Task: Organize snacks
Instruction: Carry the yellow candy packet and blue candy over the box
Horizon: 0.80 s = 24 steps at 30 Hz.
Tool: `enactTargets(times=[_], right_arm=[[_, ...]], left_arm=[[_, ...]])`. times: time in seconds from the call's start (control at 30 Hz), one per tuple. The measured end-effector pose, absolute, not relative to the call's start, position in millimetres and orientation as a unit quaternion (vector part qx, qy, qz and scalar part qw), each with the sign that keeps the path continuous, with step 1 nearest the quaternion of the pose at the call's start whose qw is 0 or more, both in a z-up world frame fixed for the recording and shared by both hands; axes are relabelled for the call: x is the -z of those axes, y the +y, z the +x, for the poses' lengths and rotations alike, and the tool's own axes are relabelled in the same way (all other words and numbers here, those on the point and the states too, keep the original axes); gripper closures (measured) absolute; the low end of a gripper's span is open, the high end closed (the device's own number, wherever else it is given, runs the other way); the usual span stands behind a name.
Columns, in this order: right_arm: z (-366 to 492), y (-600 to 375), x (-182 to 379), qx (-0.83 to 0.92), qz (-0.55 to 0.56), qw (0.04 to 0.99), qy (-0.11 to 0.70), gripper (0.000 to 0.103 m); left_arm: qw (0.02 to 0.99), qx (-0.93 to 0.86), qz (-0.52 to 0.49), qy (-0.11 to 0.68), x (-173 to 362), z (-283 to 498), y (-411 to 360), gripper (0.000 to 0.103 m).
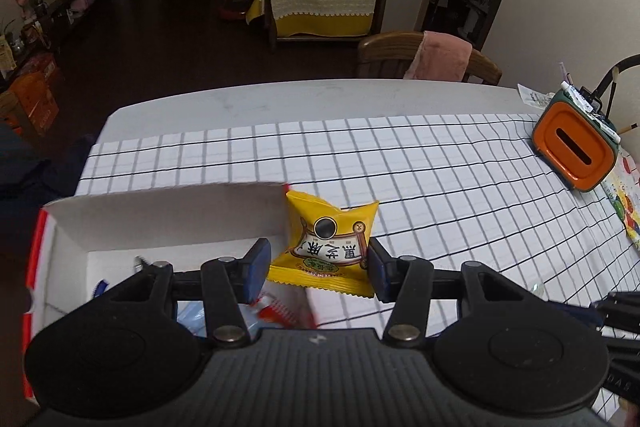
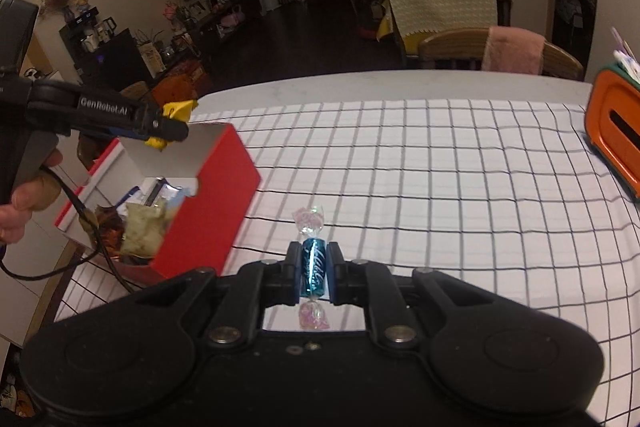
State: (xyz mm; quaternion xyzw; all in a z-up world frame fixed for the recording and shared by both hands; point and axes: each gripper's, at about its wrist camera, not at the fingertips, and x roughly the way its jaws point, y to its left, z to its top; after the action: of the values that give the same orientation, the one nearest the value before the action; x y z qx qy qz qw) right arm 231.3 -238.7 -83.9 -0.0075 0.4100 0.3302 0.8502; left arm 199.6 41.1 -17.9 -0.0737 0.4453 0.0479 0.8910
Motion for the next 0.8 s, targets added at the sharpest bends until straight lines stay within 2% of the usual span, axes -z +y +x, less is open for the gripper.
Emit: enactTargets(times=[0.43, 0.8], right_arm=[[203.8, -139.5, 63.4, -0.356, -0.022, 0.852, 0.384, 0.092], [209.2, -58.9, 72.4, -0.361, -0.039, 0.846, 0.389, 0.092]], left_arm=[[0.887, -0.081, -0.087, 0.446, 19.9, 145.5, 123.9, 0.053], [0.872, -0.094, -0.082, 0.474, 48.2, 107.8, 172.2, 0.053]])
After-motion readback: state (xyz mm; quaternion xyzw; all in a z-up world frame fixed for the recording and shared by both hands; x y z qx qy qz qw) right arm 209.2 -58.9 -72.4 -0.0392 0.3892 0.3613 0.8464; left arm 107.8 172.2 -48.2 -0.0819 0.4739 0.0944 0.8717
